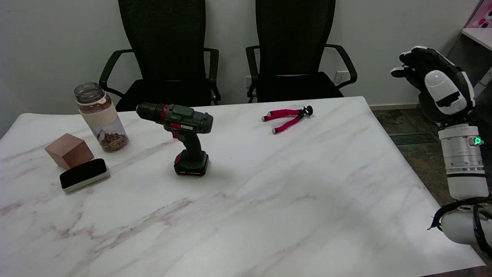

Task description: Pick up the power screwdriver.

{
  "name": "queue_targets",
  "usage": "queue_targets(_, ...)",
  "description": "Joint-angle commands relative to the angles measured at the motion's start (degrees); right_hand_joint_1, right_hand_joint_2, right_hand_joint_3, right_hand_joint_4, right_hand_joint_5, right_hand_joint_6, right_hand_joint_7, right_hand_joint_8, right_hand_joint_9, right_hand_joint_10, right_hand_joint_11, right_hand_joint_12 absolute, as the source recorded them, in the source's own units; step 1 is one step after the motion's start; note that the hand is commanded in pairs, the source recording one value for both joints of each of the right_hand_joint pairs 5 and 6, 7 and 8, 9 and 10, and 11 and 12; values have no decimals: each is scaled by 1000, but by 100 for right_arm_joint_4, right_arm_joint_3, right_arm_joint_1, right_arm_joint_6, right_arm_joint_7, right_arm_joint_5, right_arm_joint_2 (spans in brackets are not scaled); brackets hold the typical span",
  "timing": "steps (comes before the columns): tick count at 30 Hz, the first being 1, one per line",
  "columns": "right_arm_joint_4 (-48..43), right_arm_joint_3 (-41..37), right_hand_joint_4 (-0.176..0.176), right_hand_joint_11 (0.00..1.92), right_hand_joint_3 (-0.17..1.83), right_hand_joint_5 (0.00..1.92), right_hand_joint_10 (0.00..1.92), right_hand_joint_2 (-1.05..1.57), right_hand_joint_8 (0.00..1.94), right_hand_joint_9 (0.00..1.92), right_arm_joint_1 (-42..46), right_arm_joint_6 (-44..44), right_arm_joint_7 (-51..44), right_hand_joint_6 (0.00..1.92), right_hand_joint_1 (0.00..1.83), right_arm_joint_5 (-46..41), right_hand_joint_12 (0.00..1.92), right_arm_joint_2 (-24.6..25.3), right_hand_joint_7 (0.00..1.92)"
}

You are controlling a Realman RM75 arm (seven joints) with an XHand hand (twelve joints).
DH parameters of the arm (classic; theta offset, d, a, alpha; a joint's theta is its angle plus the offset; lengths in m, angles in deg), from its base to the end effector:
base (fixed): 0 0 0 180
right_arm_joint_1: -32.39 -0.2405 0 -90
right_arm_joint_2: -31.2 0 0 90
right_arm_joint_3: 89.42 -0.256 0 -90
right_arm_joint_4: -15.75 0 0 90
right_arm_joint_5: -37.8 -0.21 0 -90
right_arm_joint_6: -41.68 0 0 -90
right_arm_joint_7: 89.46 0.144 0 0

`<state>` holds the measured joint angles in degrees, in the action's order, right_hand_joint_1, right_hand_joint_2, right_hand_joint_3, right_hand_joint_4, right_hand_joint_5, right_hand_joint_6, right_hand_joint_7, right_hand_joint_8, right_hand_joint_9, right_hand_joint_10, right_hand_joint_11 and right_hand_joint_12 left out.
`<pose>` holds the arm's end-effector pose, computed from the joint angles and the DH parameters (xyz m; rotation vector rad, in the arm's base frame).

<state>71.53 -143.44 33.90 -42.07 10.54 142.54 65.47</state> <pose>-0.2131 -0.2434 0.5266 1.4358 -0.7078 1.8343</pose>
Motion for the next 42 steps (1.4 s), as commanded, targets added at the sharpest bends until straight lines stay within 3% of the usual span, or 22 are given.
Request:
queue_targets(1, 147, 111, -77, 814, 779, 671, 564, 253, 671, 564, -3, 636, -698, 671, 924, 358, 814, -17, 671)
queue_targets(8, 381, 505, -19, 722, 857, 497, 522, 27, 497, 522, -543, 2161, -833, 497, 920, 1076, 722, 36, 497)
queue_targets(10, 342, 820, 5, 668, 848, 361, 496, -83, 361, 496, -821, 2244, -820, 361, 920, 1172, 668, 120, 361)
queue_targets(14, 321, 1330, 20, 642, 820, 309, 478, -142, 309, 478, -1347, 2288, -805, 309, 917, 1180, 642, 436, 309)
queue_targets(19, 363, 1586, 21, 597, 831, 275, 457, -188, 275, 457, -1809, 2556, -826, 275, 918, 1404, 597, 934, 275)
queue_targets(25, 495, 1650, -8, 655, 731, 259, 473, -171, 259, 473, -2297, 3572, -833, 259, 920, 2224, 655, 1281, 259)
queue_targets(32, 243, 2006, -9, 658, 754, 236, 450, -178, 236, 450, -2783, 3914, -833, 236, 920, 2314, 658, 1970, 236)
queue_targets(36, -170, 2108, -5, 604, 760, 225, 404, -183, 225, 404, -2917, 3998, -833, 225, 927, 2314, 604, 2405, 225)
queue_targets(42, -975, 2117, 28, 509, 793, 210, 342, -212, 210, 342, -3084, 3980, -833, 210, 922, 2318, 509, 3137, 210)
